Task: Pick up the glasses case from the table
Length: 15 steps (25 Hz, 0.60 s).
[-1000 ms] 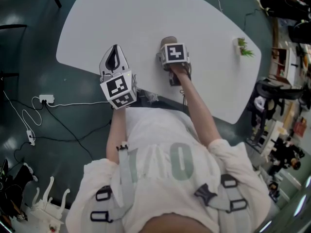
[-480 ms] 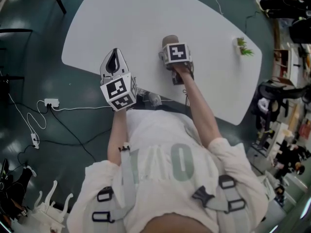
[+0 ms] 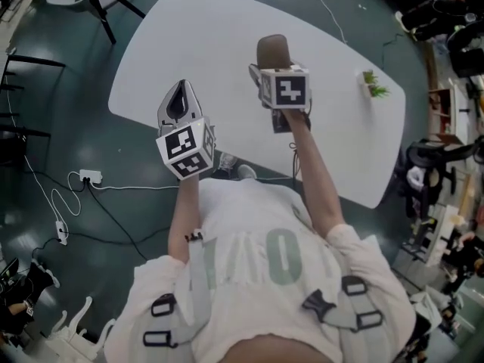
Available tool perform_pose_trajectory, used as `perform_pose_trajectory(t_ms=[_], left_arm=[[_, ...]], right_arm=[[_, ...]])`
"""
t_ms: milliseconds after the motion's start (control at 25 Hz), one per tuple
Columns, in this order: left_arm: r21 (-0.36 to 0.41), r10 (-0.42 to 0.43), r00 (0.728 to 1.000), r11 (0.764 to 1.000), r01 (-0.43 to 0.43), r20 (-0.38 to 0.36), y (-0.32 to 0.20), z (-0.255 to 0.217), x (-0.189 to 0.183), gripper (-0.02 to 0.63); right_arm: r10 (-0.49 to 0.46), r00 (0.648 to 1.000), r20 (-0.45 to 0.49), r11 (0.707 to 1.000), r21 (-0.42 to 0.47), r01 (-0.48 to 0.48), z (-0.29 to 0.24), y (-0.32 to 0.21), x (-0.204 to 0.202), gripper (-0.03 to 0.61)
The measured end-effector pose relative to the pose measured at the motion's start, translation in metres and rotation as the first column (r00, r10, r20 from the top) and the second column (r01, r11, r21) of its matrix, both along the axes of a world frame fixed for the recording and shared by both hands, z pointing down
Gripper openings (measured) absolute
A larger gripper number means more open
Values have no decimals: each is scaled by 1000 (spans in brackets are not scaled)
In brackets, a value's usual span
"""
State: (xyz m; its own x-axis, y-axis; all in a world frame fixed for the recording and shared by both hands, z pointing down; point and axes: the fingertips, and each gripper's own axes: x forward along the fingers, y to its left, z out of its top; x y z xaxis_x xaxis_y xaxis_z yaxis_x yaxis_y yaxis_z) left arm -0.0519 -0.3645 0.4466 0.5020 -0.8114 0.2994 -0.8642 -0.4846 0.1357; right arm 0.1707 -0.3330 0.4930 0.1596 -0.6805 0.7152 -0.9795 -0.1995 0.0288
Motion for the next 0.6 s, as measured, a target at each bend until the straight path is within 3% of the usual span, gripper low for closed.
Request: perform_pose_trajectory(t_ms=[160, 320, 600], left_arm=[[48, 22, 1000, 999, -22, 1, 1, -25, 8, 3], [96, 45, 999, 994, -45, 3, 5, -49, 17, 3], [171, 50, 999, 984, -52, 20, 10, -80, 27, 3]], right_arm=[[-40, 999, 17, 978, 204, 36, -50, 3, -22, 379], [-68, 997, -49, 916, 392, 82, -87, 16, -32, 379], [-74, 997, -27, 846, 527, 77, -106, 47, -39, 379]])
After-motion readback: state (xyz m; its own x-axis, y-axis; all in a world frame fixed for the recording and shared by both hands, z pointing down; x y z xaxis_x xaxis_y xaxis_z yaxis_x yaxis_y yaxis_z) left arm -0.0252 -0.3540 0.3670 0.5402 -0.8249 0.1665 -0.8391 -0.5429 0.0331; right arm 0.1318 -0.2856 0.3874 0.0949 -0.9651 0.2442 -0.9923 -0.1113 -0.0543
